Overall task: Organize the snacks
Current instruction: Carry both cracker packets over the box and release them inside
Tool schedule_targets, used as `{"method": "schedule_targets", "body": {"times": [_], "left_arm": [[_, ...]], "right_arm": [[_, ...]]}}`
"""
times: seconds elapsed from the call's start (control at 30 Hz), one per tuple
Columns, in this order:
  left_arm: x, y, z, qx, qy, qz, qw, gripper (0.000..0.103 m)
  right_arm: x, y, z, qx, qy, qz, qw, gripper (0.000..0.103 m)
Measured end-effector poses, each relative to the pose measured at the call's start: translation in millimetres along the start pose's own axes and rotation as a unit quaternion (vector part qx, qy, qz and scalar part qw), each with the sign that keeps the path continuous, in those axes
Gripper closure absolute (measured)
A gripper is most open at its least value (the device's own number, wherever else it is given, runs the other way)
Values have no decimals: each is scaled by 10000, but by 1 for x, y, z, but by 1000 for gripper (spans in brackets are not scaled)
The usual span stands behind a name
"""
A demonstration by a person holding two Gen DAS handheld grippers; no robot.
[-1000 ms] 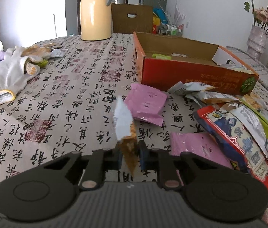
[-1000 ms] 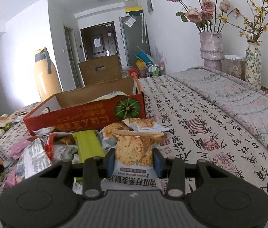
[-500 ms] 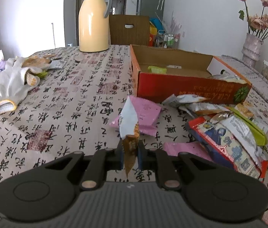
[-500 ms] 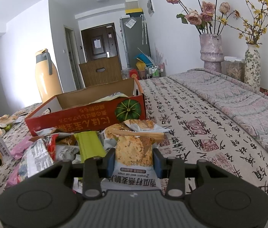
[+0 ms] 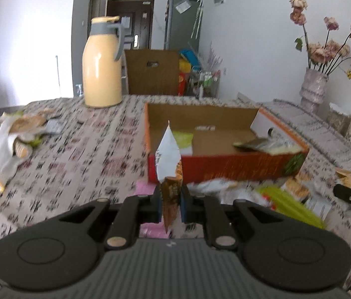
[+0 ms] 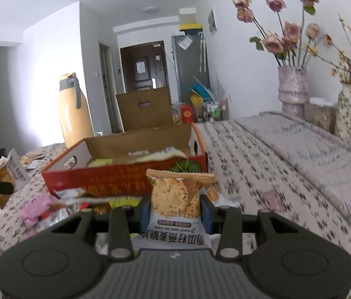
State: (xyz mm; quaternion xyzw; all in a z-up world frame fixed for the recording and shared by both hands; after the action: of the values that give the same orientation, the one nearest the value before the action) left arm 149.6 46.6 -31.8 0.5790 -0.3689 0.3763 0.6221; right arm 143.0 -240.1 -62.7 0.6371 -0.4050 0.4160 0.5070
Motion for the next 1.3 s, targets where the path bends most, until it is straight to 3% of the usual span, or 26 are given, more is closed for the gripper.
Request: {"method": "schedule_targets", "body": {"times": [0.43,0.73,1.0,1.3], "left_arm": [[56,-47,33,-103,-167,263,9995,90],[81,-100,43,-51,-195,186,9996,90],[70,-139,39,-31,-140,31,9999,90],[57,-152,34,-26,-96,-199,9998,90]], "right_arm": [[67,-61,-15,285,240,409,9985,63],[93,-137,-34,496,346,138,9981,63],[75,-184,-40,560,304,-140,9979,63],[62,-185,-44,585,415,-242,9971,63]]}}
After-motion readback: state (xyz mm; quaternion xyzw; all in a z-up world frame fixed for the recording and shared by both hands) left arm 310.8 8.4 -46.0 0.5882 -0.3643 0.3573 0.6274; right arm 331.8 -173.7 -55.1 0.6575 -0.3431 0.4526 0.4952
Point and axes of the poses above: each gripper's, at about its wrist camera, not at the fingertips, and y roughly against the way its jaws point, z to its right, x to its top, the point moved 8 cm from there along -y, roughly the way its jaws point, and after that the axes turned 5 degrees about z, right-handed, at the moved point
